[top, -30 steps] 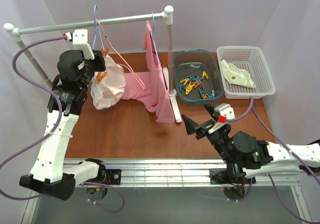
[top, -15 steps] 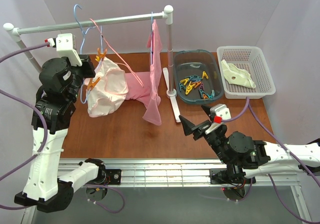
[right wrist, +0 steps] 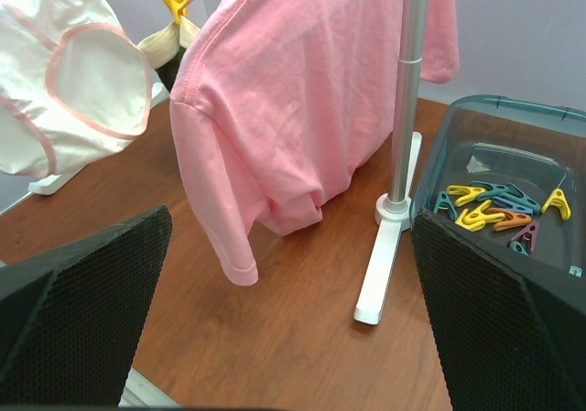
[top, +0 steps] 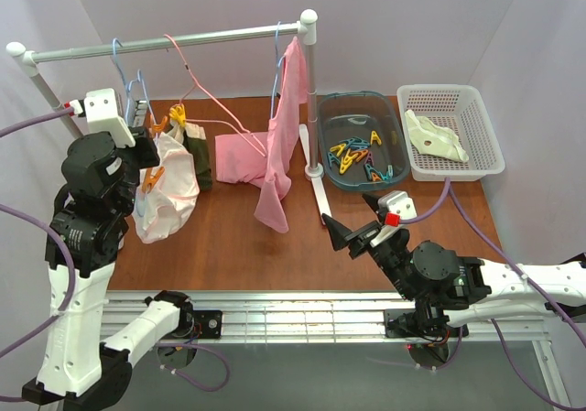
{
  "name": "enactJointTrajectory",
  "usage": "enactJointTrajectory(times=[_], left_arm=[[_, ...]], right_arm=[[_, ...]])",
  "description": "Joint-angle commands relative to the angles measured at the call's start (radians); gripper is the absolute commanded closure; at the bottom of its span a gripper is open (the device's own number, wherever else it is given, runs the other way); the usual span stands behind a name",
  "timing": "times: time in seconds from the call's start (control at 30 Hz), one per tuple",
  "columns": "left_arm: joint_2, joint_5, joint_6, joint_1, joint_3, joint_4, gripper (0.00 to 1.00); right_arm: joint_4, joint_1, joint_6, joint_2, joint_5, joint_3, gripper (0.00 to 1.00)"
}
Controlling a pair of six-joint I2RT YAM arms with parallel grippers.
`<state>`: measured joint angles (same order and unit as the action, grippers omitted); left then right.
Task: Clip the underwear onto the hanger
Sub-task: Place the hanger at the clothesline, then reset both arms
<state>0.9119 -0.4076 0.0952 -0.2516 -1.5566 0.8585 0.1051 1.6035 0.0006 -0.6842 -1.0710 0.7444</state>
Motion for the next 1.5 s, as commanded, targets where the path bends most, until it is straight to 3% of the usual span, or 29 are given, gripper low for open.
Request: enactJointTrajectory(times=[0.0, 0.3, 0.5, 0.63, 1.0, 1.1, 1.13, 1.23, 1.37, 1.47], left_arm=[[0.033, -0.065, -0.029, 0.003, -0.007, 0.004, 1.0], [0.133, -0.028, -0.066, 0.008, -0.032, -0.096, 1.0], [0.189, 0.004, -0.078, 0.077, -0.043, -0.105, 1.0], [0.17, 0.05, -0.065, 0.146, 0.012, -0.134, 1.0], [0.085, 0.134, 0.026, 0.152, 0.128, -0.082, 1.0], [0.058, 0.139, 0.049, 0.152, 0.135, -0.064, 0.64], [0.051, 0.142, 0.052, 0.152, 0.127, -0.061, 0.43], [0.022, 0.156, 0.063, 0.152, 0.096, -0.044, 0.2], [-0.054, 0.159, 0.061, 0.152, 0.064, -0.068, 0.16], [-0.157, 0.083, 0.061, 0.152, 0.13, -0.137, 0.15]], right_arm=[[0.019, -0.005, 0.019, -0.008, 0.009, 0.042, 0.04], [0.008, -0.008, 0.015, 0.008, 0.006, 0.035, 0.04], [0.008, -0.01, 0.015, 0.04, 0.002, 0.015, 0.04], [0.008, -0.01, 0.01, 0.049, 0.0, 0.012, 0.04], [0.005, -0.011, 0.019, 0.037, -0.003, 0.009, 0.03], [0.004, -0.011, 0.022, 0.017, -0.004, 0.015, 0.03], [0.002, -0.011, 0.024, 0.015, -0.006, 0.018, 0.03], [-0.007, -0.011, 0.022, 0.009, -0.012, 0.027, 0.03], [-0.037, -0.01, 0.024, 0.035, -0.026, 0.029, 0.03], [-0.074, -0.011, 0.033, 0.063, -0.055, 0.02, 0.03]])
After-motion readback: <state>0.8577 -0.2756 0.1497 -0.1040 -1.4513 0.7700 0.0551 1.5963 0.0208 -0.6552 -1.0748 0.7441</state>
